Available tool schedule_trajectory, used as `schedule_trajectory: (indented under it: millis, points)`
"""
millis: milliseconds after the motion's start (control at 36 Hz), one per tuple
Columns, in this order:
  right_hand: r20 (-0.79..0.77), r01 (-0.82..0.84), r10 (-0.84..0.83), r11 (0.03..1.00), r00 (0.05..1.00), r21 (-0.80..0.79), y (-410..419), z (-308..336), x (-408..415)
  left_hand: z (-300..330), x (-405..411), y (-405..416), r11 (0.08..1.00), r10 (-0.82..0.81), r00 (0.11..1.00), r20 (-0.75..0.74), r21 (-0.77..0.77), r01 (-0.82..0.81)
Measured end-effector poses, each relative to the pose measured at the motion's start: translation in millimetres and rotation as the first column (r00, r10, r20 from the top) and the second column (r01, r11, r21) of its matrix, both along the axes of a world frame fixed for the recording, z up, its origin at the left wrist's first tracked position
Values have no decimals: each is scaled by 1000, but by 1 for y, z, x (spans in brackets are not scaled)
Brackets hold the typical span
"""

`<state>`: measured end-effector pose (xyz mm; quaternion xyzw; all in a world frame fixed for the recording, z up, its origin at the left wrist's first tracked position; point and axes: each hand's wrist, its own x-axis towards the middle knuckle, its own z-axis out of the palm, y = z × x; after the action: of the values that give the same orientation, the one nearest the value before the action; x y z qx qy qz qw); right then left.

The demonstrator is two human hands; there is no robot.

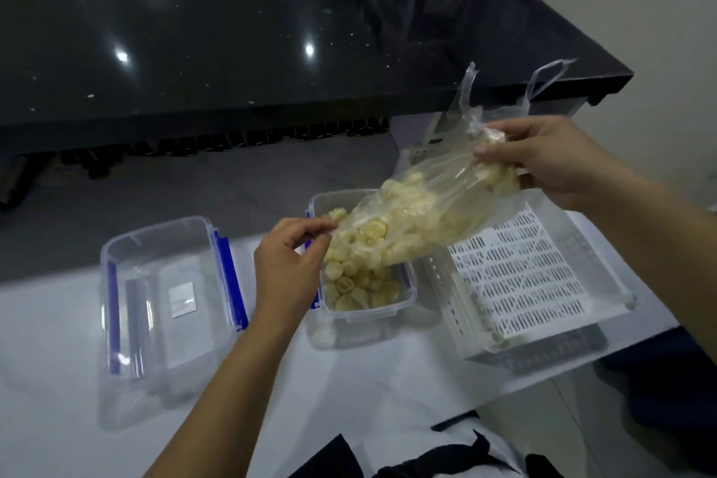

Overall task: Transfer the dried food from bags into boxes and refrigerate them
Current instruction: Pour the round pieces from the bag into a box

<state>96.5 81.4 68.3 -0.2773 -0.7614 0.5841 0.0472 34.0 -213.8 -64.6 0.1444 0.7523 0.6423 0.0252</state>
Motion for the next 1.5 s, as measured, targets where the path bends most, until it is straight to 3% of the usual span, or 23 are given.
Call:
schedule_trajectory:
  millis: [83,194,361,472,556,806,889,972,1167,1250,1333,1500]
  points:
    - [-41,24,-25,999,999,-26,1,4,-4,-3,-1,-2,999,26,1000,12,-25,-26]
    - [63,-9,8,1000,998,25,-13,-7,-2,-5,1,-1,997,-2,999,34,-79,5]
    - [-57,17,-17,1000,998,-1,-13,0,-9,-8,3,-2,993,-1,1000,6,-122,2]
    - [7,-1,1,993,1000,122,-24,-13,-5,-10,3,-2,979,-69,996,49,-191,77]
    - [-30,-48,52,992,998,121,-29,-11,-3,-9,-1,-5,964,-134,986,98,-219,152]
    - [-44,-269,282,945,958,188,-62,3,-9,44,-39,16,931,-359,924,128,-22,365]
    - [-58,-295,316,926,947,234,-72,0,-12,64,-57,34,871,-477,860,180,-34,491]
    - [-62,-337,368,899,928,280,-77,-4,-12,71,-67,46,790,-605,762,229,56,611]
    - [-64,-229,268,905,961,359,-69,-17,3,66,-66,52,876,-470,868,158,203,438]
    - [139,-329,299,829,944,452,-61,-28,16,64,-64,50,903,-411,892,188,220,370]
    - [255,-358,279,864,926,354,-53,-47,29,60,-62,47,908,-400,892,212,226,354]
    - [89,-170,154,961,984,217,-44,-61,42,54,-65,40,902,-412,881,231,242,358]
